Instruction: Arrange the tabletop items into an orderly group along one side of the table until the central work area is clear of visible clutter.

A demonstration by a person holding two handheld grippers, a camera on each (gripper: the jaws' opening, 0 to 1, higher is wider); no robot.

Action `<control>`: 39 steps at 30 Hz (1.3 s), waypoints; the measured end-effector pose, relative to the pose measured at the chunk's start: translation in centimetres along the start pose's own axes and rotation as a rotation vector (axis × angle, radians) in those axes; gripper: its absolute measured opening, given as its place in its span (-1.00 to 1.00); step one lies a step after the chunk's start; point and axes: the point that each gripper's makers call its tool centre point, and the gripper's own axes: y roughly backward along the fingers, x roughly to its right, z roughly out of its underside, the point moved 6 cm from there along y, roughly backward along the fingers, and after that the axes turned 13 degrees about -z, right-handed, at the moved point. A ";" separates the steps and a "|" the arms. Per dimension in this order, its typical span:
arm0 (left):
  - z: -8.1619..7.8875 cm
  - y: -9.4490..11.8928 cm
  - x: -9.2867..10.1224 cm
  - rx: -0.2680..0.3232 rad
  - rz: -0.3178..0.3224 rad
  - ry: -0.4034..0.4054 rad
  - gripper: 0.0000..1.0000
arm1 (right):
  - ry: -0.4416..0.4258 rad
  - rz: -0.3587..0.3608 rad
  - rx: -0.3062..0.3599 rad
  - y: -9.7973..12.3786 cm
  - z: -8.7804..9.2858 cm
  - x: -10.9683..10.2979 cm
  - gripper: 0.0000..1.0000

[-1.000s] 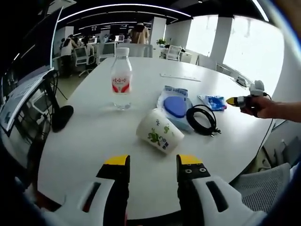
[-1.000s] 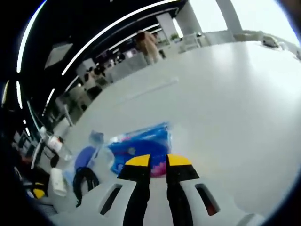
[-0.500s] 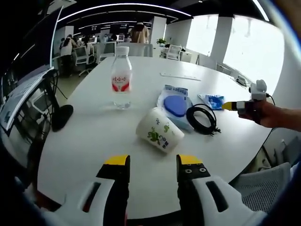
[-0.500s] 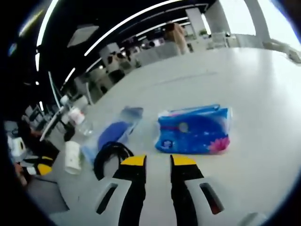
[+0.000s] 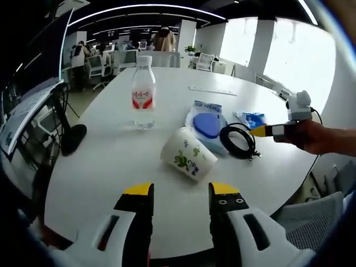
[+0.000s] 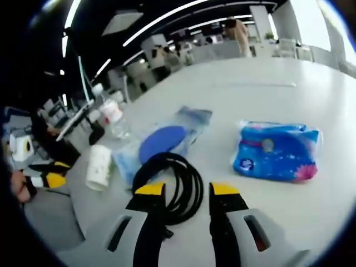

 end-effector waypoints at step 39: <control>0.2 0.2 -0.6 0.003 -0.012 0.017 -0.24 | 0.121 0.080 -0.138 -1.9 0.5 1.2 -0.68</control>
